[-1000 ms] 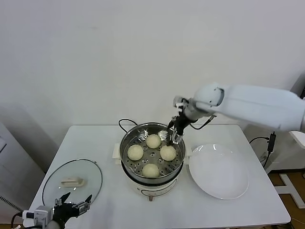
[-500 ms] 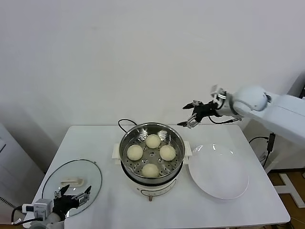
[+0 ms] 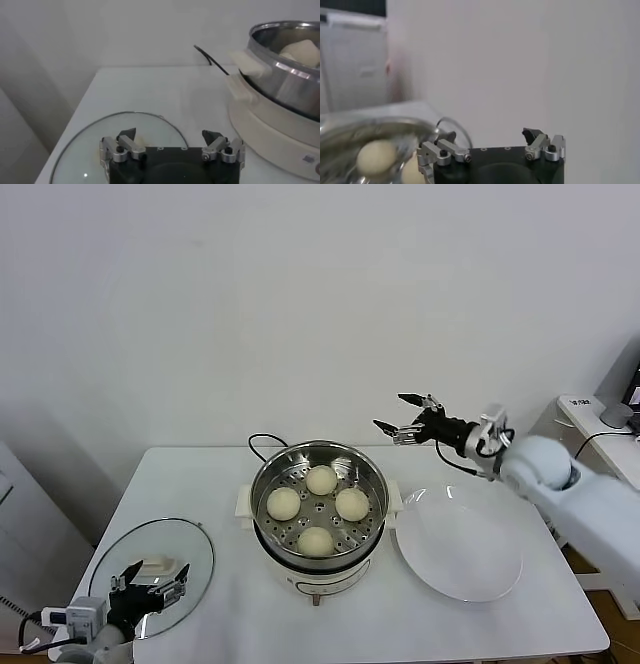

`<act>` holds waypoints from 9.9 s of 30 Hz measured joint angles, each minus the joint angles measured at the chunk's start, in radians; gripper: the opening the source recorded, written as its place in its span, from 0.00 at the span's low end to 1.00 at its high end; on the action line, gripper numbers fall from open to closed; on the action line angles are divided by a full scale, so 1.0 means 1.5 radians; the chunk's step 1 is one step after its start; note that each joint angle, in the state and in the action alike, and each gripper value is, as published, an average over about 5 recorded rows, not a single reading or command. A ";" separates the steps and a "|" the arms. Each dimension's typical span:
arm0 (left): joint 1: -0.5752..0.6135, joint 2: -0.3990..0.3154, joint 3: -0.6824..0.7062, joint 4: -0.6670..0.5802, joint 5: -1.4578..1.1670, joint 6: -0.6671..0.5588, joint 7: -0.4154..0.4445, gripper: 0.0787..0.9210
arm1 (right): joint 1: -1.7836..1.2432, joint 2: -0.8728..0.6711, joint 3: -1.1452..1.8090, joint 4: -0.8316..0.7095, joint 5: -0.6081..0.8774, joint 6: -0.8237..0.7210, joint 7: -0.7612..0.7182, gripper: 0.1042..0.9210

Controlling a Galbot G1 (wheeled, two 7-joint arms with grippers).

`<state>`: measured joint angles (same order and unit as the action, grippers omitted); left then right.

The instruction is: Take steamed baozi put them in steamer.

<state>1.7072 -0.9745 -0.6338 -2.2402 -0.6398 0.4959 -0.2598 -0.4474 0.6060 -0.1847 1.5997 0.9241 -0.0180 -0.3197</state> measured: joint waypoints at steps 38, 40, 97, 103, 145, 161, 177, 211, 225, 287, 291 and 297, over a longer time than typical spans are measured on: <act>0.030 -0.069 -0.040 0.215 0.663 -0.315 0.077 0.88 | -0.566 0.431 0.655 -0.039 -0.296 0.125 -0.071 0.88; 0.022 -0.075 -0.046 0.243 0.729 -0.349 0.074 0.88 | -0.570 0.436 0.662 -0.044 -0.301 0.127 -0.073 0.88; -0.172 -0.100 -0.065 0.475 1.246 -0.567 -0.027 0.38 | -0.587 0.487 0.711 -0.101 -0.364 0.142 -0.117 0.88; -0.164 -0.089 -0.072 0.461 1.218 -0.572 -0.028 0.17 | -0.586 0.486 0.711 -0.100 -0.366 0.140 -0.118 0.88; -0.282 0.031 0.071 0.102 1.076 -0.264 0.274 0.04 | -0.579 0.493 0.709 -0.063 -0.424 0.129 -0.094 0.88; -0.361 -0.007 0.256 0.074 1.185 -0.127 0.323 0.04 | -0.579 0.497 0.707 -0.060 -0.445 0.126 -0.088 0.88; -0.428 -0.078 0.395 0.115 1.277 -0.062 0.329 0.04 | -0.572 0.503 0.700 -0.077 -0.459 0.125 -0.087 0.88; -0.472 -0.209 0.498 0.186 1.370 -0.023 0.348 0.04 | -0.575 0.510 0.710 -0.103 -0.463 0.133 -0.091 0.88; -0.473 -0.243 0.502 0.214 1.401 -0.021 0.351 0.04 | -0.572 0.510 0.718 -0.117 -0.463 0.138 -0.097 0.88; -0.426 -0.123 0.308 0.022 0.725 -0.098 0.419 0.87 | -0.549 0.508 0.700 -0.122 -0.450 0.123 -0.100 0.88; -0.414 -0.111 0.227 0.017 0.546 -0.112 0.398 0.88 | -0.553 0.508 0.694 -0.104 -0.450 0.118 -0.085 0.88; -0.384 -0.101 0.120 0.038 0.300 -0.129 0.334 0.88 | -0.556 0.510 0.685 -0.071 -0.449 0.108 -0.061 0.88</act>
<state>1.1312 -1.1263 -0.4533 -2.1826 -0.1894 0.3018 0.2416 -1.2821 1.3704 0.8434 1.4936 0.2511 0.1435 -0.4109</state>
